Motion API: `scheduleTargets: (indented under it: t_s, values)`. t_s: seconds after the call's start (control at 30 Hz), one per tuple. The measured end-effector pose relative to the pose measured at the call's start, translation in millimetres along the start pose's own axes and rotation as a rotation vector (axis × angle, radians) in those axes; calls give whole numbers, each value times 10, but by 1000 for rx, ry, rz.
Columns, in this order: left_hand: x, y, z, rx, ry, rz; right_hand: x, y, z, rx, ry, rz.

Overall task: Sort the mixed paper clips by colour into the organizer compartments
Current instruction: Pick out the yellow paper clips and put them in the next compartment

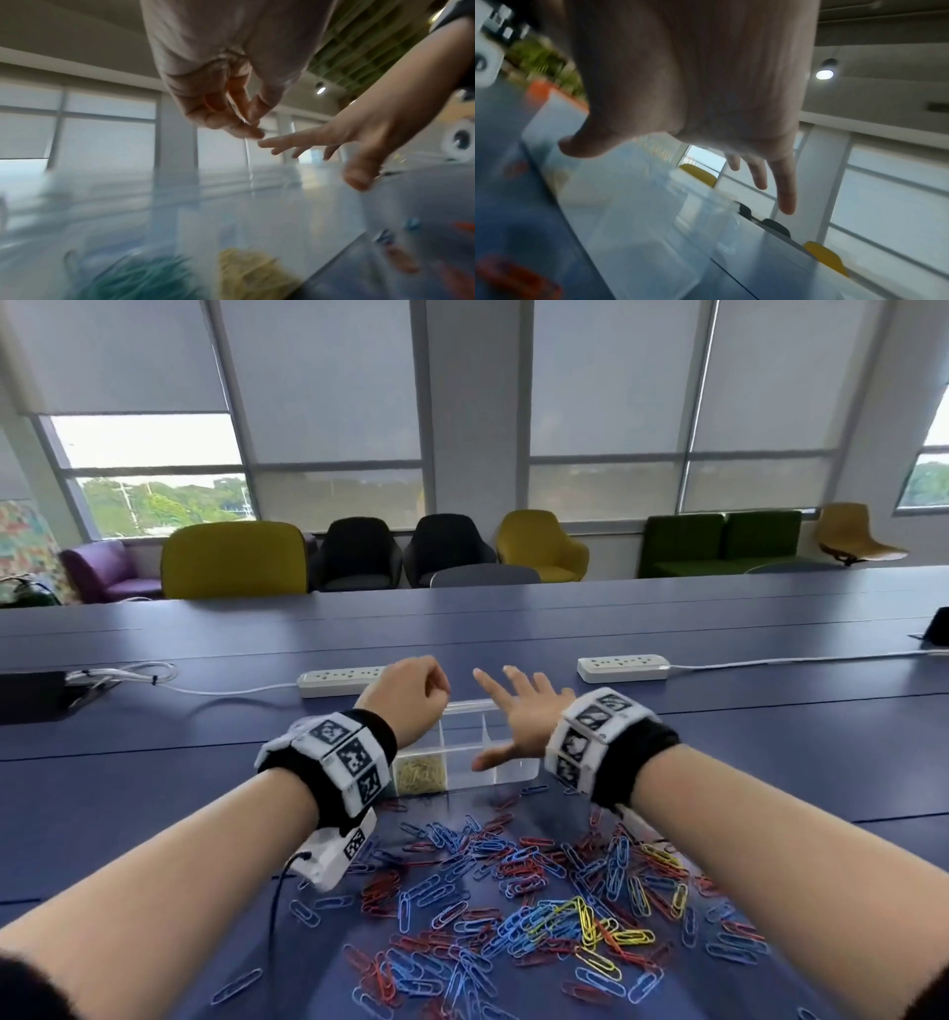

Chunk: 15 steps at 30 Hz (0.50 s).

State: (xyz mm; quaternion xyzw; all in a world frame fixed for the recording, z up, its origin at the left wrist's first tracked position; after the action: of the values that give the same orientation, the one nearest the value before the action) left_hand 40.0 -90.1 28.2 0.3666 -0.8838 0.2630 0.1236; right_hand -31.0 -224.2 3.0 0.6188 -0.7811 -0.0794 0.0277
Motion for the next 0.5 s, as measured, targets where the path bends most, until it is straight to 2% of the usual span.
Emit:
scheduleTargets:
  t_s: [0.07,0.13,0.2,0.27,0.37,0.5]
  values:
    - [160,226,-73,-51,20,100,44,286,-119,98,2,-47]
    - [282,497,10,-277,21,204,99,607,-146,171,60,-124]
    - [386,756,164,-541,-27,278,137,914,-44,69,50,-225]
    - [477,944,331,-704,-96,327,152,1155,120,-117,-41,-308]
    - [591,1070,525,-762,-172,345,176,1283,315,-241,-139,-339]
    - [616,1096,604,-757,-171,257,172,1227,487,-237,-155,-321]
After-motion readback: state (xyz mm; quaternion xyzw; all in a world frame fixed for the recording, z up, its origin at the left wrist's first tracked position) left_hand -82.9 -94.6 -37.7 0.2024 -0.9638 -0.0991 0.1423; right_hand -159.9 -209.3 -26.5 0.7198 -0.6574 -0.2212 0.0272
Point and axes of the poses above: each hand's wrist, its own y-axis away from the middle knuckle, its own z-axis out of the palm, x = y × z, the point moved 3 cm from there along -y, towards the middle knuckle, and after that the axes turned 2 degrees about -y, right-handed, at the moved point
